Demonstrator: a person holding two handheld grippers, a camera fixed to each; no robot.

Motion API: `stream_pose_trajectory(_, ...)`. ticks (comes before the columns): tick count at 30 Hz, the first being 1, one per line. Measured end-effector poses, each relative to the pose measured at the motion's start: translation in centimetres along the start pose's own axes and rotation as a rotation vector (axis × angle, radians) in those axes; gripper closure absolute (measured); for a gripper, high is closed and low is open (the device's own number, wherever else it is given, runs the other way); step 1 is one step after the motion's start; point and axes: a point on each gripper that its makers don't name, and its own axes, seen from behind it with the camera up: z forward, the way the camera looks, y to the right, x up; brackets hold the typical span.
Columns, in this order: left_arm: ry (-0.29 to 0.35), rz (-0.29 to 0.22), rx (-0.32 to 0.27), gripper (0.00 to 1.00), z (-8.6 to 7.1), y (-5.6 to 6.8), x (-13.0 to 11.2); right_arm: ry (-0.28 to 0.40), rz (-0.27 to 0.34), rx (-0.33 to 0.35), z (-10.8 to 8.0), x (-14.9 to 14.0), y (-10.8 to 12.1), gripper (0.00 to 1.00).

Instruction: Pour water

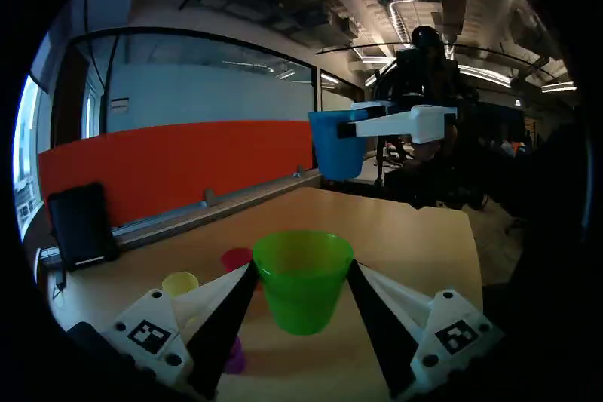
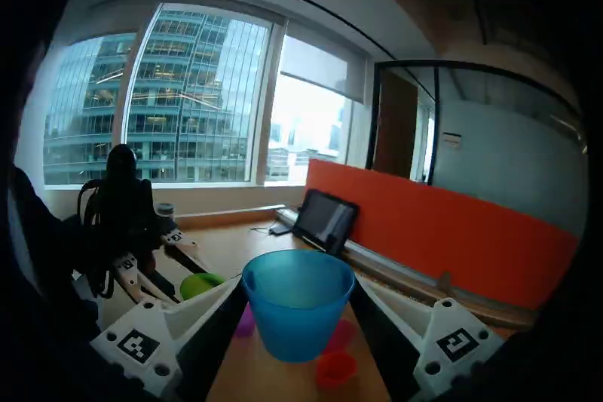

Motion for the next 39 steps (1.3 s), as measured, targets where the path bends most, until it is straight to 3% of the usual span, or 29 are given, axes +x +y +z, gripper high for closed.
stream_pose_trajectory(11, -0.069, -0.009, -0.015, 0.15, 0.5, 0.2, -2.7, -0.059, 0.044, 0.027, 0.3, -4.4, 0.1, 0.07)
stream_pose_trajectory(21, -0.13, -0.019, -0.024, 0.15, 1.3, -0.1, -4.9, -0.146, 0.037, 0.053, 0.3, -8.8, -0.3, 0.07)
stream_pose_trajectory(39, -0.263, -0.02, -0.061, 0.15, 2.7, 0.6, -9.3, -0.297, 0.036, 0.118, 0.8, -16.1, -1.2, 0.07)
